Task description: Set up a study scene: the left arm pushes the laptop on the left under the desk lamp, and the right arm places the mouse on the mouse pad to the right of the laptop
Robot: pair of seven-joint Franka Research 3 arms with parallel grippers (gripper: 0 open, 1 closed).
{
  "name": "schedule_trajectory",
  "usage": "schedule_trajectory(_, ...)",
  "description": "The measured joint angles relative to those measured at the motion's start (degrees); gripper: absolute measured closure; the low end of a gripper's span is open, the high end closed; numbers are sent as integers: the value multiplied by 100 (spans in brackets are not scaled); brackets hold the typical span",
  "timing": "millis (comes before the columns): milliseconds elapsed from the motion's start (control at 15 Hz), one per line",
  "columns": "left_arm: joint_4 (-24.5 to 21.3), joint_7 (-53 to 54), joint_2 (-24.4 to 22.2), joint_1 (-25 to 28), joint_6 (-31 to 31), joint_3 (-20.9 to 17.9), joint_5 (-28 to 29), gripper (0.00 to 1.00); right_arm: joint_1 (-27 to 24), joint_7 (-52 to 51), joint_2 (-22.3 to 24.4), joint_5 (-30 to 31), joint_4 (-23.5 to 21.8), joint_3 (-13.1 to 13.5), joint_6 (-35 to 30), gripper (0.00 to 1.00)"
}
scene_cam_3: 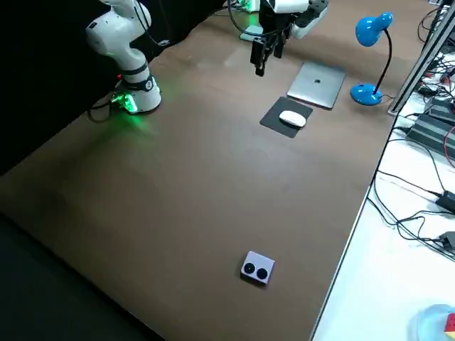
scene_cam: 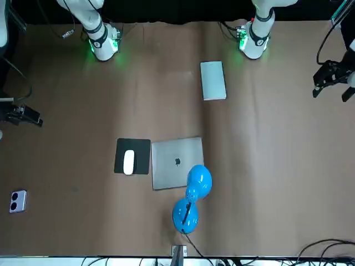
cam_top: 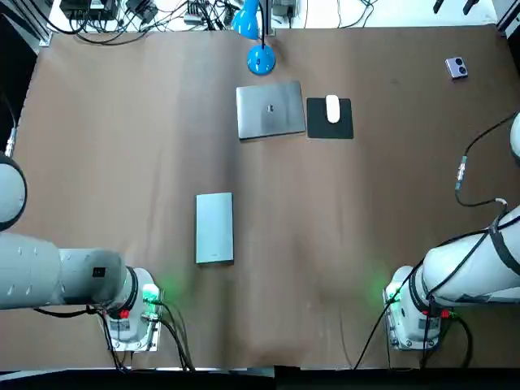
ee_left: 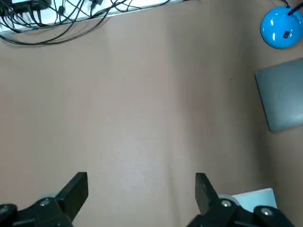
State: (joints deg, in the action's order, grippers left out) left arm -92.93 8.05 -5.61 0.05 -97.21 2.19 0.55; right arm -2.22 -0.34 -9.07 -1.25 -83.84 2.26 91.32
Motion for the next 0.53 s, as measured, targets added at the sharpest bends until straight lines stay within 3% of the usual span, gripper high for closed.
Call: schedule_trajectory(533,144,-685,7,31,345,52,-29,0,0,0,0,0,0,0,0,0)
